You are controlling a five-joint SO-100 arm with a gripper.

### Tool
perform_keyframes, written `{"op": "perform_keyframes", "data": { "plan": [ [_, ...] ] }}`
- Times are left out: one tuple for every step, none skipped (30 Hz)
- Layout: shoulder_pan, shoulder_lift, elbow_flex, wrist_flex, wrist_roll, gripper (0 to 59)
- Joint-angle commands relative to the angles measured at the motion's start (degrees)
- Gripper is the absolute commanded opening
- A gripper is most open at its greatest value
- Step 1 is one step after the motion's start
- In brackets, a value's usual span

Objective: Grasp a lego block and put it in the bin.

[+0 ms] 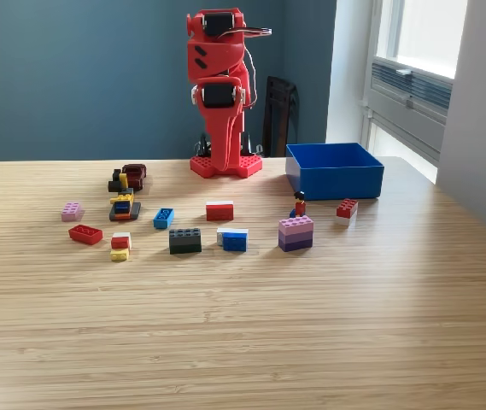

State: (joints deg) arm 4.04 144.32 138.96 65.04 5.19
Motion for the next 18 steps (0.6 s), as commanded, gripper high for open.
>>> {"op": "perform_keyframes", "data": {
  "plan": [
    [2.2, -9.67, -9.05, -0.79, -4.66, 30.6],
    [2.55, -11.16, -9.76, -0.79, -5.54, 33.0],
    [2.9, -12.48, -10.55, -0.79, -5.98, 34.3],
    [3.25, -13.8, -11.34, -0.79, -6.24, 35.1],
    [3.52, -15.12, -12.13, -0.79, -6.5, 35.7],
    [3.87, -16.44, -12.74, -0.97, -6.59, 36.0],
    [4.13, -17.58, -13.45, -1.14, -6.59, 36.2],
    [4.22, -18.81, -13.97, -1.32, -6.59, 36.3],
    [4.31, -19.95, -14.59, -1.41, -6.68, 36.5],
    [4.39, -20.92, -15.03, -1.58, -6.68, 36.6],
    [4.39, -21.88, -15.47, -1.67, -6.68, 36.6],
    [4.39, -22.76, -15.82, -1.76, -6.68, 36.6],
    [4.39, -23.64, -16.17, -1.85, -6.59, 36.6],
    [4.39, -24.35, -16.44, -1.85, -6.5, 36.7],
    [4.39, -24.96, -16.79, -1.85, -6.33, 36.7],
    [4.39, -25.66, -16.96, -1.85, -6.24, 36.7],
    [4.39, -26.28, -17.23, -1.85, -6.15, 36.7],
    [4.39, -26.89, -17.58, -1.85, -6.15, 36.6]
  ]
}}
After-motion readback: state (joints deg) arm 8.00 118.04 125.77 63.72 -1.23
